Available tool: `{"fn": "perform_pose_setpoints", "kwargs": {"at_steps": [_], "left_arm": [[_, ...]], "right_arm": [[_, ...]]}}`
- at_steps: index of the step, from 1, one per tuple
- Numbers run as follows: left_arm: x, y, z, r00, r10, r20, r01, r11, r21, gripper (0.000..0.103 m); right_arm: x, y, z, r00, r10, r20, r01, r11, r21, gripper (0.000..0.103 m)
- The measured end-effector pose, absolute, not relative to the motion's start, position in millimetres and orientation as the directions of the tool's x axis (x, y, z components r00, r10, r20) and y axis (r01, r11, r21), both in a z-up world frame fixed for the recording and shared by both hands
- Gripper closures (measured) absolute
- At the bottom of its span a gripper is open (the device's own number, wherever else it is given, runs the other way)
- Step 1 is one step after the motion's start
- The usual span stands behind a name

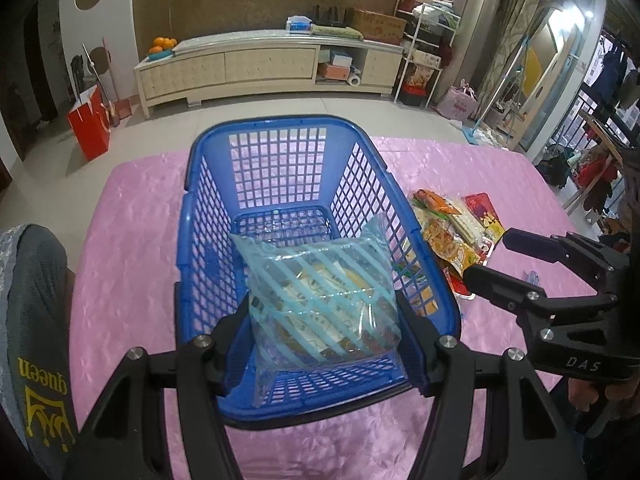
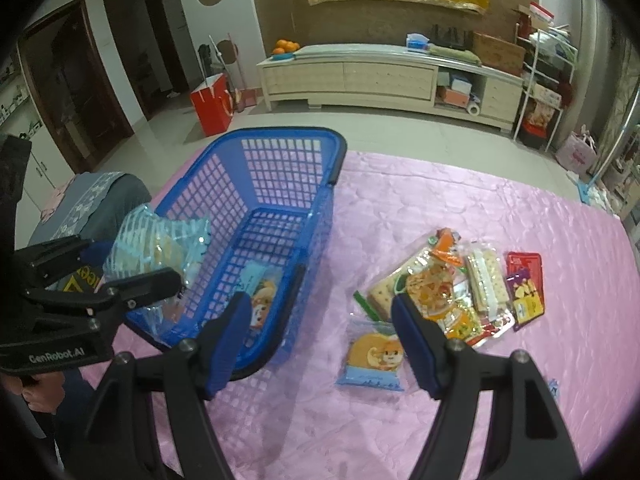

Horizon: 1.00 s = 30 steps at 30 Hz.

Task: Organize snacks
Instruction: 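Lower the striped bag into the blue basket and open the left tool, then grasp the orange cartoon cake bag with the left tool while the right tool approaches the purple gum box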

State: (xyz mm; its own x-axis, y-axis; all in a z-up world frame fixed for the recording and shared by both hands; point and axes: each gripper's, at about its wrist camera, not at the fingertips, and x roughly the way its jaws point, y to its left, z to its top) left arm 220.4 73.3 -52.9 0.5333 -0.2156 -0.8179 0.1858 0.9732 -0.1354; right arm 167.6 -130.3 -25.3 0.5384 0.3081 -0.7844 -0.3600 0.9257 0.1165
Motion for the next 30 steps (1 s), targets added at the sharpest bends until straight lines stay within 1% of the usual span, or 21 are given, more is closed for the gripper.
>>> {"fn": "perform_pose_setpoints", "kwargs": {"at_steps": [10, 12, 13, 21, 30], "left_arm": [[230.8, 65.5, -57.4, 0.523, -0.224, -0.822, 0.204, 0.97, -0.134, 0.04], [229.4, 63.6, -56.2, 0.543, -0.199, -0.815, 0.202, 0.974, -0.103, 0.036], [228.6, 63.4, -55.7, 0.548, -0.186, -0.815, 0.198, 0.976, -0.09, 0.035], [219.5, 68.8, -45.1, 0.559, -0.192, -0.807, 0.186, 0.977, -0.103, 0.035], [199.4, 54.7, -25.6, 0.579, -0.19, -0.792, 0.206, 0.975, -0.084, 0.035]], "right_arm": [[172.5, -134.7, -26.3, 0.538, 0.304, -0.786, -0.354, 0.928, 0.116, 0.027], [172.8, -134.3, -25.6, 0.545, 0.292, -0.786, -0.357, 0.929, 0.098, 0.027], [172.9, -134.5, -25.6, 0.545, 0.292, -0.786, -0.358, 0.929, 0.097, 0.027], [170.9, -140.1, -24.5, 0.528, 0.315, -0.788, -0.35, 0.927, 0.135, 0.027], [155.5, -152.6, -8.7, 0.545, 0.334, -0.769, -0.345, 0.925, 0.157, 0.027]]}}
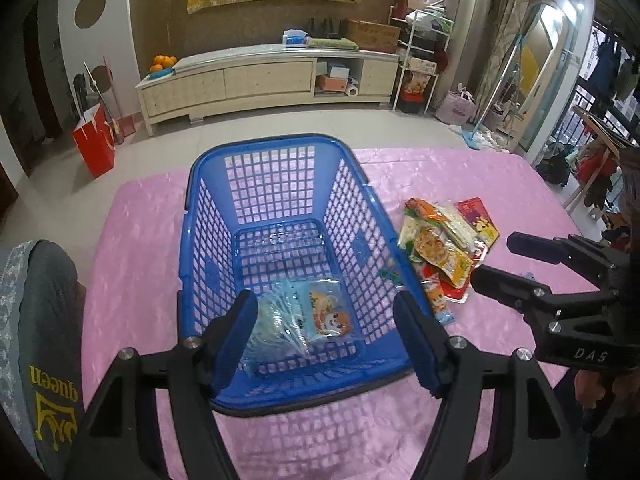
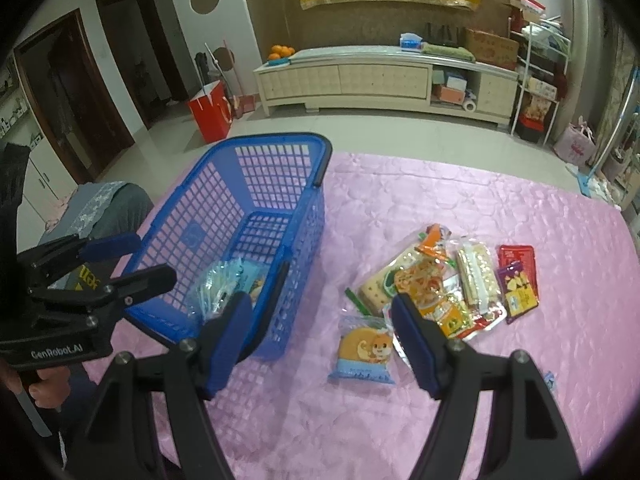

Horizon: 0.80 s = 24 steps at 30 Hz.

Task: Organize snacks
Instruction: 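Grasp the orange cartoon cake bag with the left tool while the right tool approaches the purple gum box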

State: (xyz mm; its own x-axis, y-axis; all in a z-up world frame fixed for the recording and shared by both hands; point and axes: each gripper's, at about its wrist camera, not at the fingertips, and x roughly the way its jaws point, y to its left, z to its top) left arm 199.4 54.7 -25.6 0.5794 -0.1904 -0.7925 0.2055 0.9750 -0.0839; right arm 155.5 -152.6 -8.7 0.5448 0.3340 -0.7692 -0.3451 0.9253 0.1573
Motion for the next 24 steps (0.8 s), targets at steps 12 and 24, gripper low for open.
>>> {"fn": "perform_pose_setpoints", "kwargs": {"at_steps": [12, 24], "left_arm": [[170.4, -2.1, -9.9, 0.588, -0.234, -0.774, 0.29, 0.955, -0.068, 0.03], [163.5, -73.7, -19.7, 0.554, -0.281, -0.783, 0.355, 0.931, -0.083, 0.027]], "right_arm": [[127.2, -204.4, 12.1, 0.596, 0.316, -0.738, -0.301, 0.94, 0.159, 0.027], [112.5, -280.8, 6.7, 0.61, 0.251, -0.752, -0.208, 0.966, 0.154, 0.027]]}}
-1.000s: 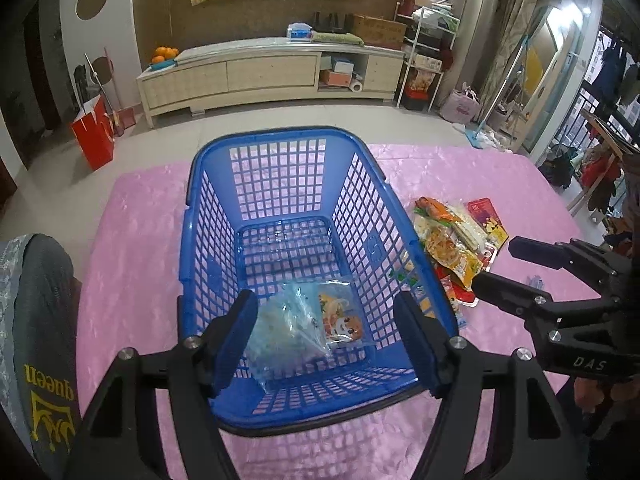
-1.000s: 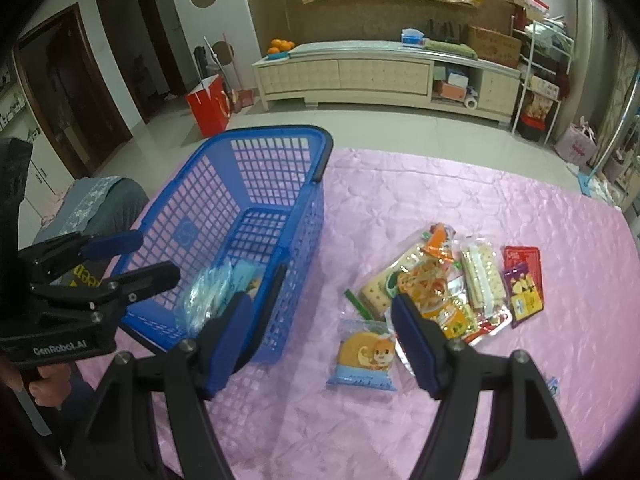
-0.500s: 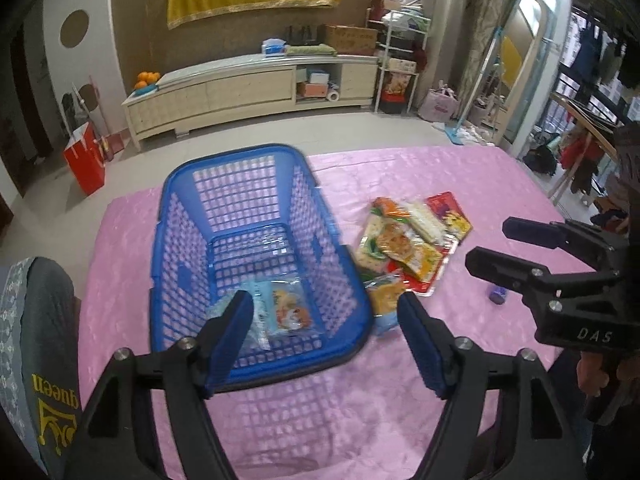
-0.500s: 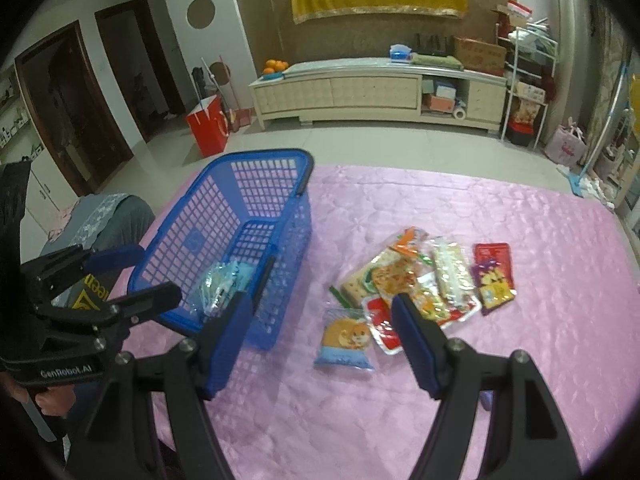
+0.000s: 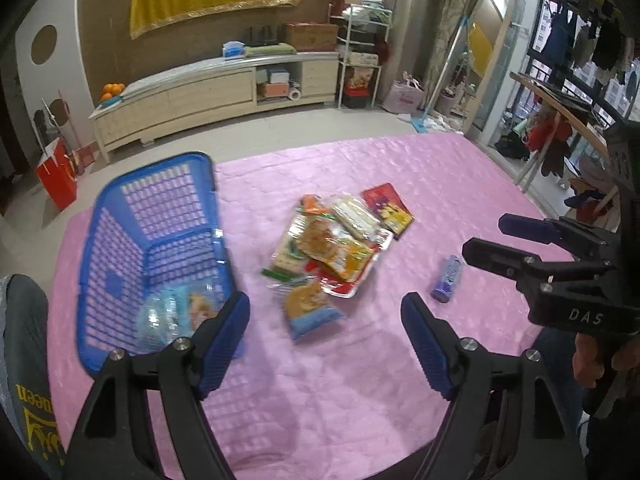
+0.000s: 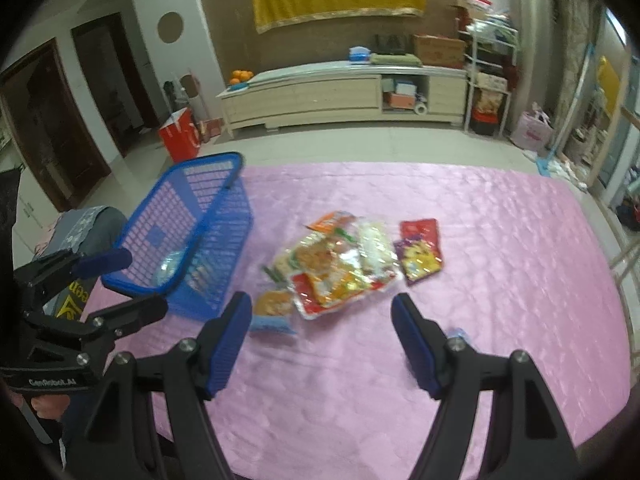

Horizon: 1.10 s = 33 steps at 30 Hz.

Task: Organize snacks
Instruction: 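Grasp the orange cartoon cake bag with the left tool while the right tool approaches the purple gum box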

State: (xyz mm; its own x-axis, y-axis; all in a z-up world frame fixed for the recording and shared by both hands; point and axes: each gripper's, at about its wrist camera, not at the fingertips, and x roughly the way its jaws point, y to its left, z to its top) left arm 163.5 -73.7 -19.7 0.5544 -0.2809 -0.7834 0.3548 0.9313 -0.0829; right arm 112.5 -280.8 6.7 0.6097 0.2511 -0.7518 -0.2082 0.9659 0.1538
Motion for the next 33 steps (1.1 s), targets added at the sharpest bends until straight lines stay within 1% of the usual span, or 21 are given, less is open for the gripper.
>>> {"fn": "perform_pose_setpoints", "kwargs": {"at_steps": [7, 11, 13, 17, 20, 23, 28, 29, 31, 33], "left_arm": [[158.9, -109.1, -40.2, 0.523, -0.29, -0.802, 0.373, 0.923, -0.091, 0.027], [160.2, -128.0, -59.3, 0.498, -0.269, -0.824, 0.374, 0.924, -0.076, 0.027], [163.9, -133.6, -72.4, 0.475, -0.259, -0.841, 0.354, 0.931, -0.087, 0.027], [167.4, -141.1, -89.1, 0.472, -0.244, -0.847, 0.332, 0.939, -0.086, 0.027], [175.3, -141.2, -102.5, 0.484, -0.199, -0.852, 0.298, 0.953, -0.053, 0.027], [186.8, -135.4, -119.1, 0.474, -0.169, -0.864, 0.242, 0.969, -0.057, 0.027], [203.5, -127.1, -143.9, 0.45, -0.105, -0.887, 0.176, 0.984, -0.027, 0.032], [208.7, -124.5, -149.9, 0.437, -0.106, -0.893, 0.159, 0.987, -0.039, 0.033], [216.3, -122.0, -155.9, 0.424, -0.109, -0.899, 0.139, 0.989, -0.055, 0.038], [224.5, -120.7, -160.0, 0.42, -0.103, -0.901, 0.128, 0.99, -0.053, 0.039]], "right_arm": [[106.9, -323.8, -13.1, 0.594, 0.216, -0.775, -0.125, 0.976, 0.176, 0.027], [105.3, -337.3, -31.5, 0.565, 0.199, -0.801, -0.086, 0.979, 0.183, 0.027], [104.9, -341.3, -40.4, 0.553, 0.189, -0.812, -0.071, 0.981, 0.181, 0.027], [102.3, -353.9, -57.6, 0.55, 0.174, -0.817, -0.017, 0.98, 0.197, 0.027], [105.2, -358.3, -70.4, 0.526, 0.163, -0.835, 0.014, 0.98, 0.2, 0.027], [108.6, -360.3, -81.0, 0.513, 0.146, -0.846, 0.038, 0.981, 0.192, 0.027], [117.4, -365.2, -101.3, 0.49, 0.134, -0.861, 0.077, 0.978, 0.195, 0.027], [119.0, -365.8, -103.9, 0.488, 0.132, -0.863, 0.086, 0.976, 0.198, 0.027], [121.8, -368.1, -110.1, 0.482, 0.132, -0.866, 0.104, 0.973, 0.206, 0.027], [124.4, -370.7, -116.3, 0.472, 0.133, -0.872, 0.119, 0.97, 0.213, 0.027]]}}
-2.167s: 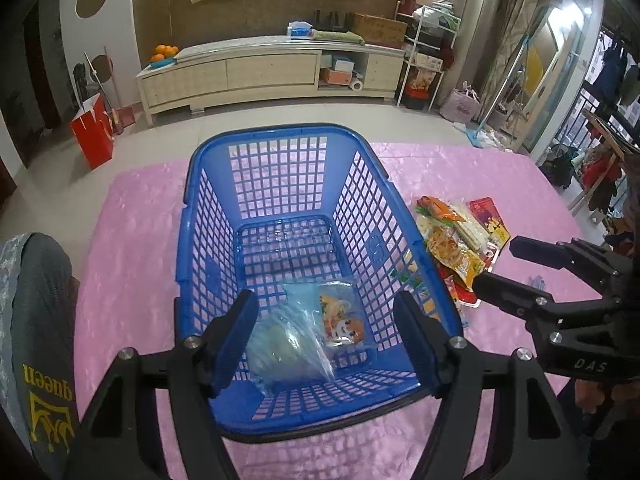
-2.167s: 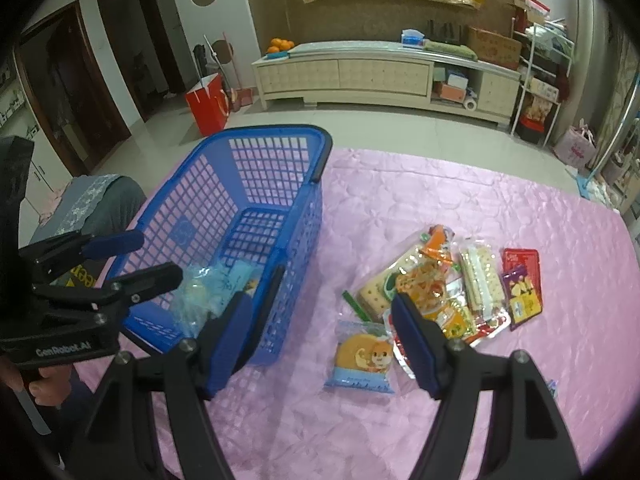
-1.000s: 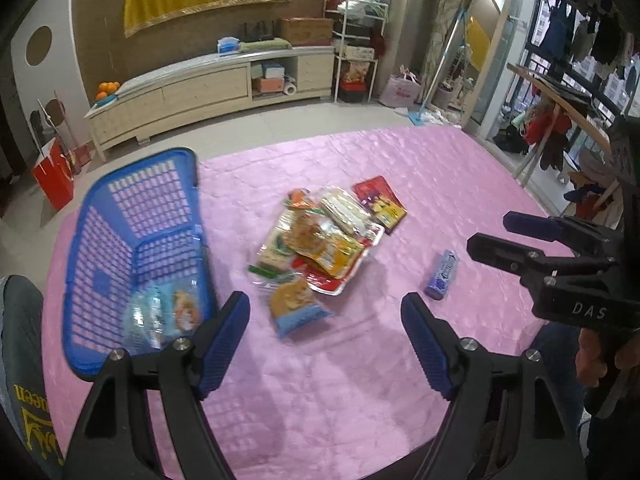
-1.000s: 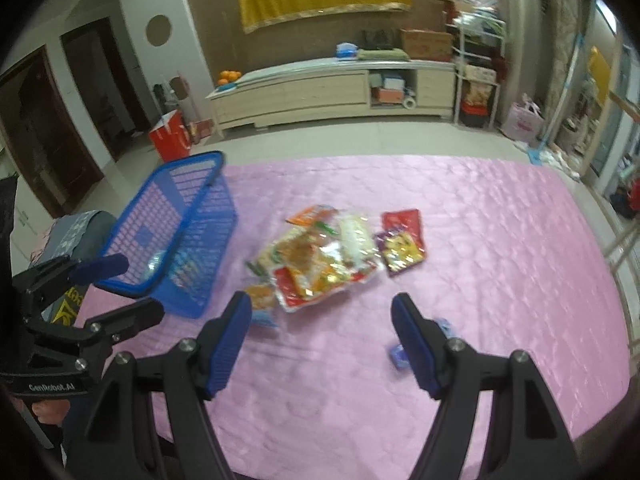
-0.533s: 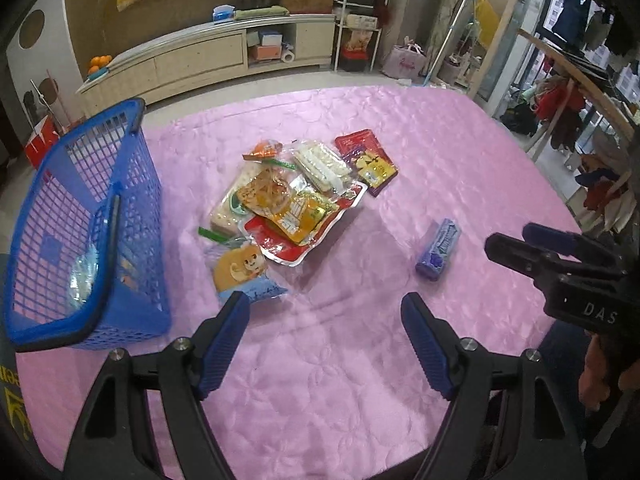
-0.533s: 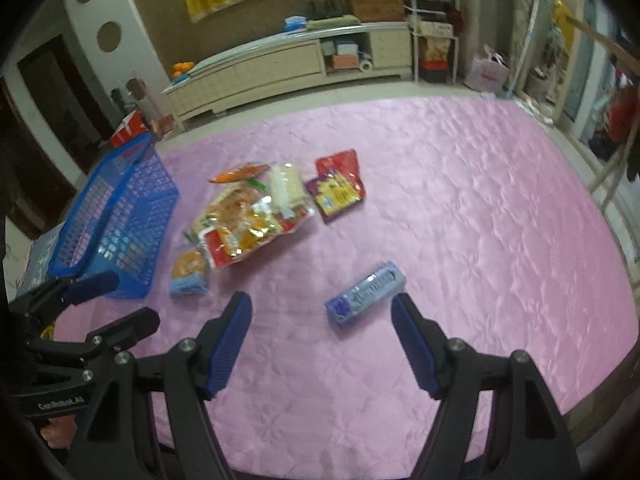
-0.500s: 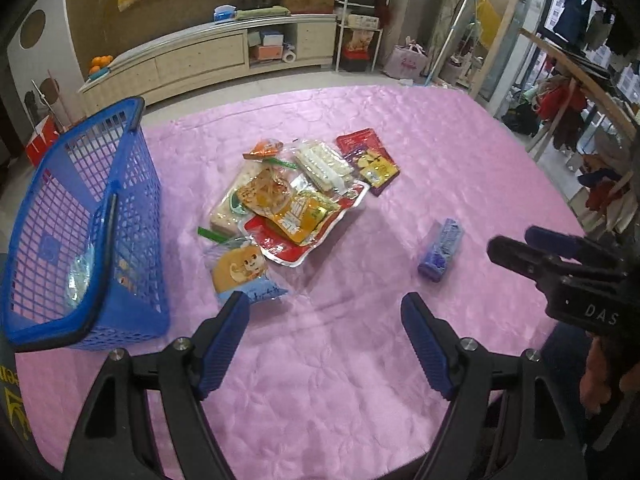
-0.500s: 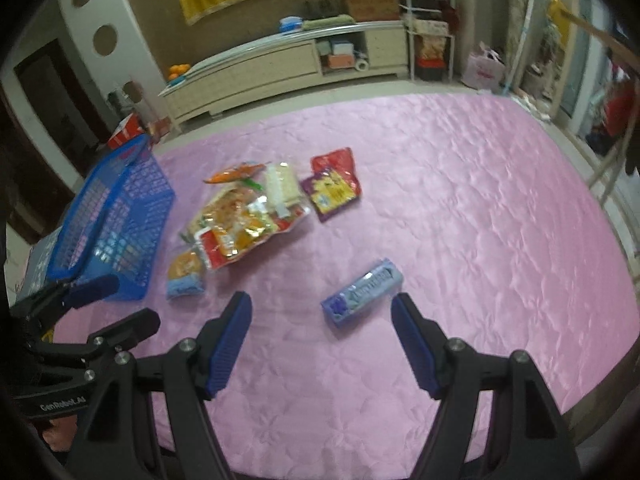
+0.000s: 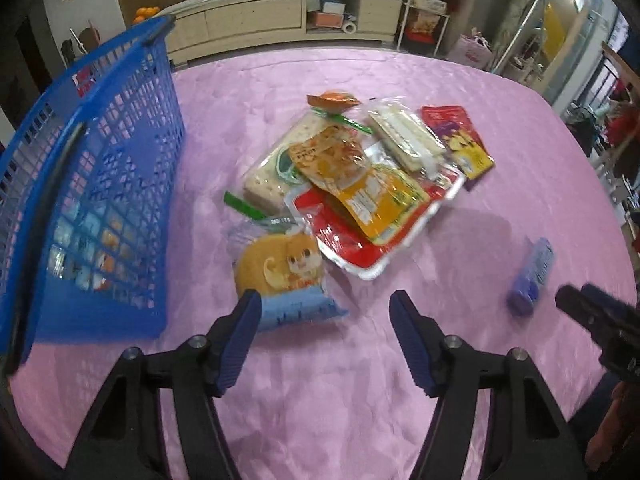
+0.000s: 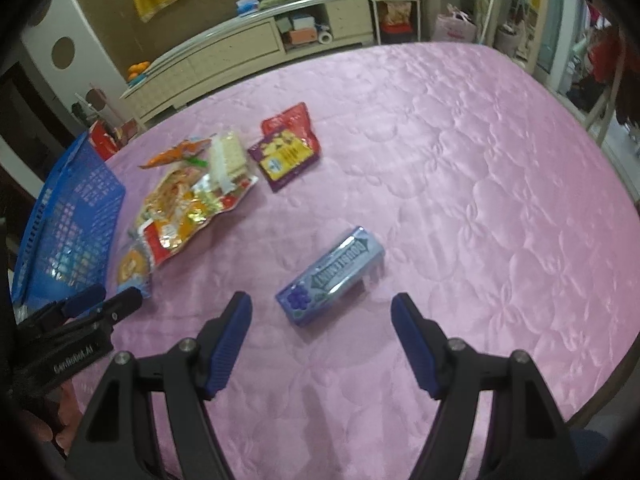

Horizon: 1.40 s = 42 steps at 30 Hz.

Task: Organize snacks
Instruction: 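Grasp the orange cartoon cake bag with the left tool while the right tool approaches the purple gum box, then grasp the purple Doublemint gum box with the right tool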

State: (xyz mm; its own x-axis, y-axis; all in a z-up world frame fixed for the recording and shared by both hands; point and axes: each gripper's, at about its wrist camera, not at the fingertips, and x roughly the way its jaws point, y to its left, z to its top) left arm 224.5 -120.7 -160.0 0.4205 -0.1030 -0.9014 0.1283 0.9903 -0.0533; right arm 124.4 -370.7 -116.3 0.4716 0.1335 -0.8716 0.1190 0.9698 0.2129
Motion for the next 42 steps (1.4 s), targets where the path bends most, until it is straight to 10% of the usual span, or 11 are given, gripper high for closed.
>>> {"fn": "perform_pose_setpoints", "kwargs": {"at_steps": [42], "left_arm": [[191.3, -128.2, -133.1, 0.427, -0.235, -0.873, 0.294, 0.949, -0.111, 0.051]], "right_arm": [[159.4, -369.9, -136.9, 0.364, 0.125, -0.923, 0.207, 0.955, 0.211, 0.027]]}}
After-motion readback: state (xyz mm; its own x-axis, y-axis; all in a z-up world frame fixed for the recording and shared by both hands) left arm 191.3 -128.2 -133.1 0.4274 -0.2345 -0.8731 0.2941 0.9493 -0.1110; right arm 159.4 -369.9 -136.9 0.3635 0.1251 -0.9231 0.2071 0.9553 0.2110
